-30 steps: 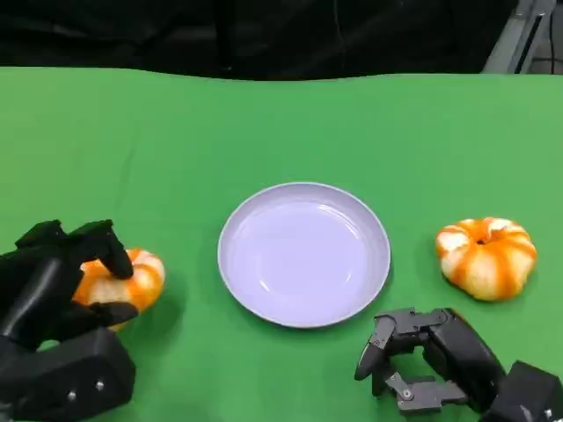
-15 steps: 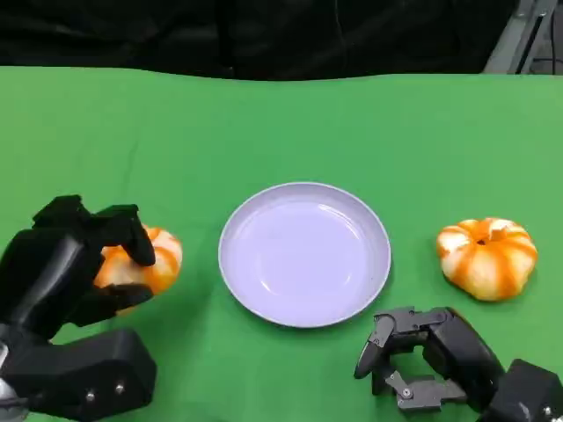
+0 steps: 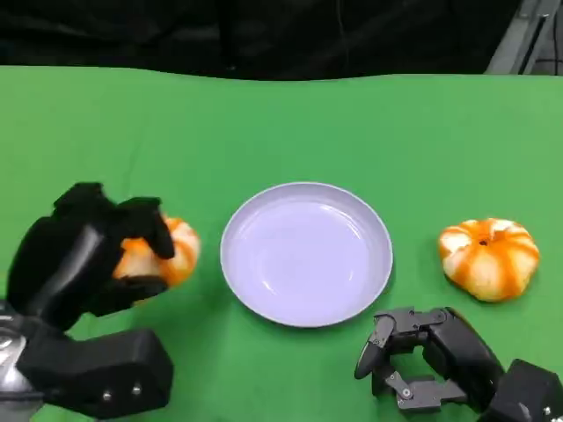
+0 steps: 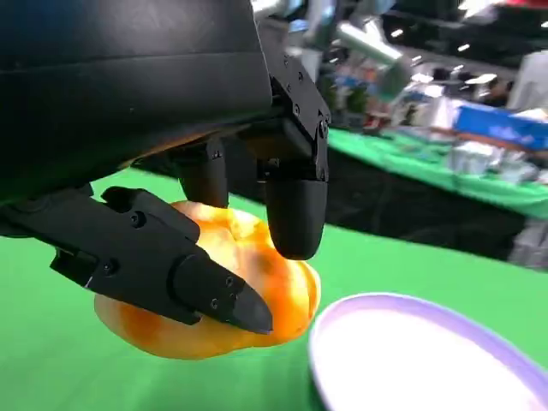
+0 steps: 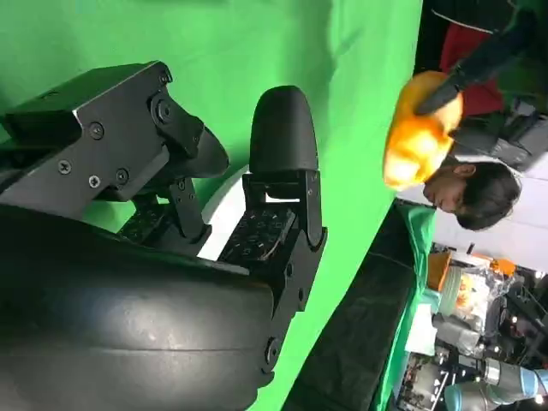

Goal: Grasp the bread from the table and place it into the plate.

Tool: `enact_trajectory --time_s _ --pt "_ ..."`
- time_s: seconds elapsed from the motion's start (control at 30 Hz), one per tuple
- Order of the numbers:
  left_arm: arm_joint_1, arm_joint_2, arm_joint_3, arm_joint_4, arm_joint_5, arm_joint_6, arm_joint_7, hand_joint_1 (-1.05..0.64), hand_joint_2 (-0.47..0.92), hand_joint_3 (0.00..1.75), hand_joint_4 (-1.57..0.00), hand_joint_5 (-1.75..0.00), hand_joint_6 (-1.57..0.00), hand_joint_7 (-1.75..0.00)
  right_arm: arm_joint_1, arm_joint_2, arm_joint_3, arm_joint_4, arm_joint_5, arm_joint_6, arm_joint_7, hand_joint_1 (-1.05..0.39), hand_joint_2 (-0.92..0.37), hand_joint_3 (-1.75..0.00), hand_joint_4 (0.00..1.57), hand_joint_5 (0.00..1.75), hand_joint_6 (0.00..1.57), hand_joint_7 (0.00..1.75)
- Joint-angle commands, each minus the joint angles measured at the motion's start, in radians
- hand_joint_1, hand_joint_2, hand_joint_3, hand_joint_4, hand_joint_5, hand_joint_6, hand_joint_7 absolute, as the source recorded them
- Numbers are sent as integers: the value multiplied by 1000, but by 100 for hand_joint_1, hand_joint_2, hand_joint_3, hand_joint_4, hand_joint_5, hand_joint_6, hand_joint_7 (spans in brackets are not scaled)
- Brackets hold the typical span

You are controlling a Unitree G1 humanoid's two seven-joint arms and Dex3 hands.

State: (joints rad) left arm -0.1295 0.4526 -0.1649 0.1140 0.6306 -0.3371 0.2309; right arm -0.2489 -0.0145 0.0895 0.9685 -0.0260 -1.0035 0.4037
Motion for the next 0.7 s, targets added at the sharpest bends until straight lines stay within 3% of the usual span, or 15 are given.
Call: enact_trajectory --time_s 0.03,0.7 --pt "-21 1 1 -5 10 -25 5 -10 85 0 -52 -175 -54 -150 -6 -5 -3 4 8 6 2 17 -56 -108 100 138 98 105" --pt "-113 -52 -48 25 50 -140 26 -14 85 0 -52 -175 -51 -154 -11 -6 0 9 -2 -4 -12 18 -56 -109 101 138 98 106"
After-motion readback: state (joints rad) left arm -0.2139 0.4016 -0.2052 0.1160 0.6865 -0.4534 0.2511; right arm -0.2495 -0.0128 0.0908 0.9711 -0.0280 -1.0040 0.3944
